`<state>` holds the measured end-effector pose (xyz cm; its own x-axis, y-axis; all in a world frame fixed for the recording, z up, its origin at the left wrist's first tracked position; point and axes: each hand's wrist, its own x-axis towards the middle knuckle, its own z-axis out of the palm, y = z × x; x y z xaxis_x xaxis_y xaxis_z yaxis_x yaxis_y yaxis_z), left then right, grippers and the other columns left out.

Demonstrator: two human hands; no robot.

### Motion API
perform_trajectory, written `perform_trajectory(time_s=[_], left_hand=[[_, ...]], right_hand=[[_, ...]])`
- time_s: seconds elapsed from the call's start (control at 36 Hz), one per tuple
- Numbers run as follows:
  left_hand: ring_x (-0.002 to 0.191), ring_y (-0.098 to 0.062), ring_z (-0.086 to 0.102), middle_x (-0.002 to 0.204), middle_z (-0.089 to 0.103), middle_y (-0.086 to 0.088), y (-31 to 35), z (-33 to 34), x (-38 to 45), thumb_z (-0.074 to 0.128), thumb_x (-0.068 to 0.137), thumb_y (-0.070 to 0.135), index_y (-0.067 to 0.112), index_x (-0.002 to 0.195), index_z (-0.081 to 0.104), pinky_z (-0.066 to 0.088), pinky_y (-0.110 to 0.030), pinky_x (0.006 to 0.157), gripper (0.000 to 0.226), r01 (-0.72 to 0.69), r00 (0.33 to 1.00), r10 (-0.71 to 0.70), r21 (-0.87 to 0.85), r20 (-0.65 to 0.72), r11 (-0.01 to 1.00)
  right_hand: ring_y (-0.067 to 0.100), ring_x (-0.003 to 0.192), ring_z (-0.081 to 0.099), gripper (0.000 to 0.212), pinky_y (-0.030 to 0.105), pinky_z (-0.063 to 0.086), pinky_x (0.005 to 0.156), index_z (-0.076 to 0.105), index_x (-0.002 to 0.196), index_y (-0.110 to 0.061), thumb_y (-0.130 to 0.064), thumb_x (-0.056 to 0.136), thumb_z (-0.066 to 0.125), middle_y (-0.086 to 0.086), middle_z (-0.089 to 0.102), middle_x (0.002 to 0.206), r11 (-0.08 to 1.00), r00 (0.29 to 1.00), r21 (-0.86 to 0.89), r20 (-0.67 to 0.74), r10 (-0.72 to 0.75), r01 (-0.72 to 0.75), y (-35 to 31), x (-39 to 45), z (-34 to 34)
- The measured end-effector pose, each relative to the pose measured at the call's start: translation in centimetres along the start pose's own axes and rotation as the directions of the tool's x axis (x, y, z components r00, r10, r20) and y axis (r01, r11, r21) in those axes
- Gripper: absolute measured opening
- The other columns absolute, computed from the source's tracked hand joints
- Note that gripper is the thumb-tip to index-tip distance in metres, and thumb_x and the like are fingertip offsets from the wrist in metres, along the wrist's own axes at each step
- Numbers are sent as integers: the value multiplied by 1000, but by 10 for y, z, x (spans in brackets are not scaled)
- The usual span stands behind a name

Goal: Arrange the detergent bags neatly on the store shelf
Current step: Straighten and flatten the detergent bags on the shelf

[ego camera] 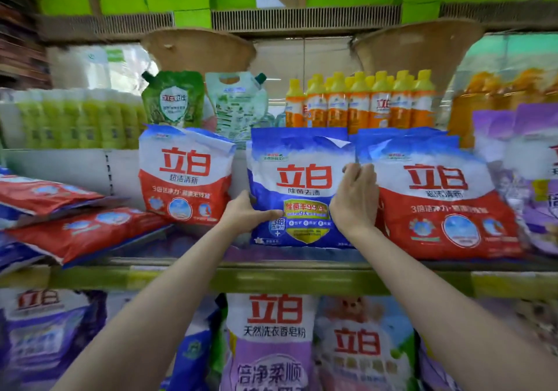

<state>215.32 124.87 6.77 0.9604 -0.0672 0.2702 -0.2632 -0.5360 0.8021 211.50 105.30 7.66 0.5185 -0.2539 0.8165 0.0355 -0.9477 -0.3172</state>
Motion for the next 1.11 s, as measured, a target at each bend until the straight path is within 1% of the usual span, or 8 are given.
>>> perform_trajectory(time_s=[0.06,0.22,0.42,0.56,0.69,0.81,0.92,1.11], left_hand=[[95,-17,59,107,57,-2,-4,-6,-6,76,75,40,9,115,49,52,-24,64,58,-3,998,6,53,-61,999],[92,-21,63,99,69,-10,-22,-41,-38,67,84,23,7,101,60,45,-26,76,24,-47,959,112,245,-259,968],[91,-27,63,94,69,-15,-52,-124,-85,65,81,12,2,93,66,35,-21,70,15,81,851,125,362,-510,929],[99,-27,63,102,70,-15,-72,-196,-107,64,83,13,2,101,68,41,-26,85,21,231,788,37,350,-615,908],[101,-34,61,106,66,-20,-95,-256,-108,60,79,27,0,100,69,48,-39,89,35,395,679,-50,306,-733,866],[110,-38,55,109,64,-25,-108,-292,-98,57,88,28,-5,101,66,45,-39,93,36,461,683,-93,329,-724,824],[126,-35,36,127,52,-21,-119,-318,-77,49,88,41,4,113,61,34,-36,96,47,587,641,-198,308,-741,749],[122,-34,38,121,55,-25,-132,-335,-42,47,91,42,-6,109,62,21,-41,111,54,515,675,28,497,-738,699]], right_hand=[[32,94,49,27,39,44,74,45,106,-2,1,80,54,18,46,110,995,995,28,31,-99,98,-14,-1,1],[28,105,50,29,36,40,80,52,112,-6,-23,89,56,11,49,115,922,905,186,200,-375,340,-68,-16,23],[33,113,48,35,46,42,85,57,110,-4,-30,87,59,14,52,117,816,814,407,241,-528,409,-163,-47,47],[29,119,44,32,42,41,89,58,109,-10,-34,88,56,10,50,120,745,745,487,250,-619,456,-226,-56,57],[32,118,46,31,40,41,94,59,111,-7,-31,94,48,15,51,120,737,711,563,335,-618,374,-283,-53,73],[34,112,52,52,37,38,87,58,107,-3,-34,94,18,22,56,115,742,634,645,500,-590,182,-326,-47,97],[31,108,55,28,33,37,82,61,97,-10,-24,99,37,19,62,114,738,599,665,547,-585,115,-357,-42,110],[18,87,49,30,27,33,66,61,106,-4,-29,94,50,9,58,95,744,582,666,623,-522,-46,-390,-33,130]])
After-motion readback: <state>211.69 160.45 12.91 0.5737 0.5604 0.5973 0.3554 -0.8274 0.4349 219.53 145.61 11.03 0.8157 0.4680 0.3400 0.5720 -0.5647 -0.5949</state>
